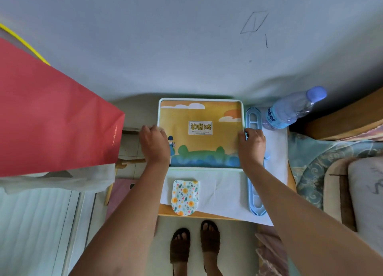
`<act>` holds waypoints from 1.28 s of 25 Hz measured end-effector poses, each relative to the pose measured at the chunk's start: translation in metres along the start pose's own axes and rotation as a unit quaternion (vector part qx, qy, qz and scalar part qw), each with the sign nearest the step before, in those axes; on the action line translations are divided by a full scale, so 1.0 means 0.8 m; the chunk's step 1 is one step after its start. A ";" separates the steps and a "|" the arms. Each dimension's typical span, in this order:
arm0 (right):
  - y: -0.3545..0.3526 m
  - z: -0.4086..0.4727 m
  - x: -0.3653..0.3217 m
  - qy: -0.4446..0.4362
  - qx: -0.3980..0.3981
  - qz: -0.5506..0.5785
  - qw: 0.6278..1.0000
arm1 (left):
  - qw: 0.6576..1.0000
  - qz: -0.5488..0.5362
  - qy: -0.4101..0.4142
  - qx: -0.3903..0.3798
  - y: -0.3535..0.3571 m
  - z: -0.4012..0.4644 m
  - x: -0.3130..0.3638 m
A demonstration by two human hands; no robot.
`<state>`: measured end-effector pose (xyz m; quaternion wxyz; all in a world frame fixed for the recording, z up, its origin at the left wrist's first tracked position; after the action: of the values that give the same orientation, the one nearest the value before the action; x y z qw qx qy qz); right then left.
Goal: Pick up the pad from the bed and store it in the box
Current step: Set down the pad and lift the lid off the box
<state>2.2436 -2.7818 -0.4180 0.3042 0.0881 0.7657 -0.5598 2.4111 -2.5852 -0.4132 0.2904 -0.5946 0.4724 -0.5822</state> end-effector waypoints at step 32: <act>-0.085 -0.039 -0.100 0.067 0.045 0.186 0.979 | 0.995 -0.025 -0.092 -0.003 -0.008 0.013 0.002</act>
<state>2.2635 -2.7610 -0.3127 0.3469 0.2797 0.7284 -0.5205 2.4226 -2.5864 -0.4083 0.3161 -0.6582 0.4308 -0.5304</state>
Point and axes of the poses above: each hand's wrist, its own z-axis towards the middle knuckle, its own y-axis out of the palm, x = y × z, the point moved 4 cm from there along z, towards the middle knuckle, and after that the axes turned 1 degree about -z, right-handed, at the moved point
